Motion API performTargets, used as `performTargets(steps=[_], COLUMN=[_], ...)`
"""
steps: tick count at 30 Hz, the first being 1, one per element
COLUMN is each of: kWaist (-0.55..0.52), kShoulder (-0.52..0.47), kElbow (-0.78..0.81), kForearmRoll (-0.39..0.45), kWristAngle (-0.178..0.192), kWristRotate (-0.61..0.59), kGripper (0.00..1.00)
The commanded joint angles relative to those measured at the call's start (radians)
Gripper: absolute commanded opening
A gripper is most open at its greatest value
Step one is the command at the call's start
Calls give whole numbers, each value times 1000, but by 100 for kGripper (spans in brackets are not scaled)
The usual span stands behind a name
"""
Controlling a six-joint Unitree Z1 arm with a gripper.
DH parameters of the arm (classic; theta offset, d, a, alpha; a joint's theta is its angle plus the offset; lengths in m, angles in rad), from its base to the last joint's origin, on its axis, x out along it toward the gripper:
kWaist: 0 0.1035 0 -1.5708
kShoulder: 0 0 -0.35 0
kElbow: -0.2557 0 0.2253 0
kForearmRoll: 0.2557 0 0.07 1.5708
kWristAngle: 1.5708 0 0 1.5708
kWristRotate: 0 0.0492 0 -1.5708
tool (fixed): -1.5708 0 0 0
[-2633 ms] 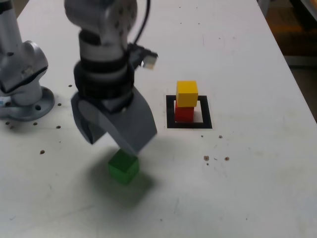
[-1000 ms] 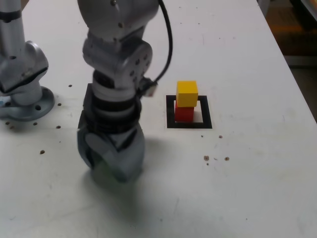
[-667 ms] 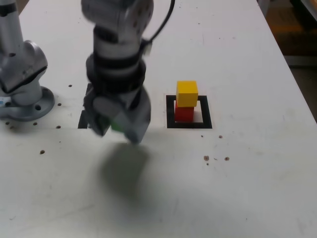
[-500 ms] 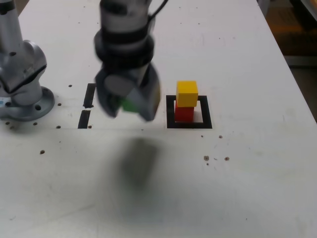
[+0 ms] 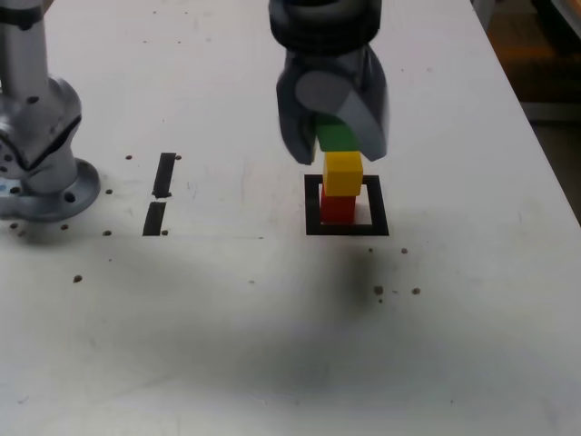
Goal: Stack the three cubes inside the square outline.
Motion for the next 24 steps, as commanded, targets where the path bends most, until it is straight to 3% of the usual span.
performTargets(steps=[1, 24], kWaist=[21, 137], kShoulder=[20, 107], kElbow=[-20, -41], kForearmRoll=[10, -1], kWristAngle=[-2, -12], kWristRotate=[14, 64], kGripper=[12, 12])
